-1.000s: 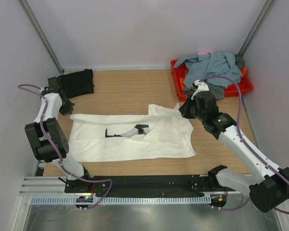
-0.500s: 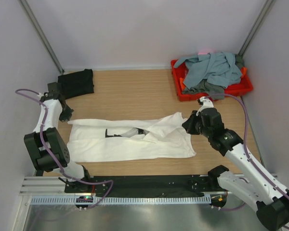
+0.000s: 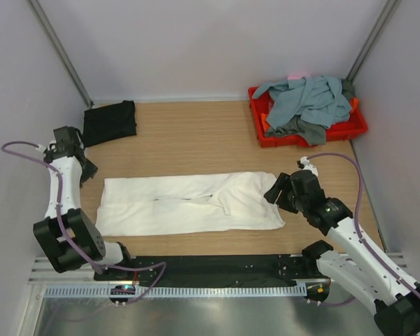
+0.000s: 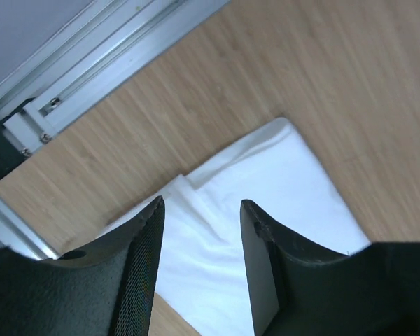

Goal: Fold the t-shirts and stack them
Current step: Fold the tshirt

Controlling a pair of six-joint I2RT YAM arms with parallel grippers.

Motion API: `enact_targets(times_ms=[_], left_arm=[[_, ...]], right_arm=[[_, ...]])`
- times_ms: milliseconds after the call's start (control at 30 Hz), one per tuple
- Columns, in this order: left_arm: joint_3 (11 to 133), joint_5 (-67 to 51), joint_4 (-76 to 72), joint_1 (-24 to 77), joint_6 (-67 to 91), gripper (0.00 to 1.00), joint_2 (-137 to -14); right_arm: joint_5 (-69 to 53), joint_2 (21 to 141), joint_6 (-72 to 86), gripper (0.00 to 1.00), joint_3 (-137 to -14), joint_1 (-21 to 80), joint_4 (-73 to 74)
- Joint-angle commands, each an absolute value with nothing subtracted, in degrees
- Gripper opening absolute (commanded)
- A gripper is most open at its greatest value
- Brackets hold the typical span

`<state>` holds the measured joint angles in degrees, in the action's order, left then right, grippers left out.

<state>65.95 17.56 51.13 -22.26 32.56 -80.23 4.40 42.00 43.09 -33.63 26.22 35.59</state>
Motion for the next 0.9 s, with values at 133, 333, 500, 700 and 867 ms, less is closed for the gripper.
enact_targets(times_ms=[133,333,500,700,867], left_arm=[[69.87,17.31,47.8,-3.12,33.82,0.48,-87.4],[68.29,14.86,47.37,2.45,36.47,0.43,-96.67],[65.05,14.15,47.37,7.11,38.93,0.43,-100.89],[57.41,8.62,45.09,9.84,42.18,0.43,-99.5],[50.19,5.72,44.38,13.79,45.25,0.43,-92.21]], right_arm=[[5.07,59.61,45.35,0.63,-35.84,31.09,26.03],[8.61,74.31,44.74,0.65,-41.39,32.43,25.23],[8.97,88.04,42.98,0.66,-49.38,33.48,24.52],[7.65,105.09,38.77,0.66,-62.11,33.57,24.34],[8.97,123.86,32.54,0.66,-89.77,32.96,33.19]])
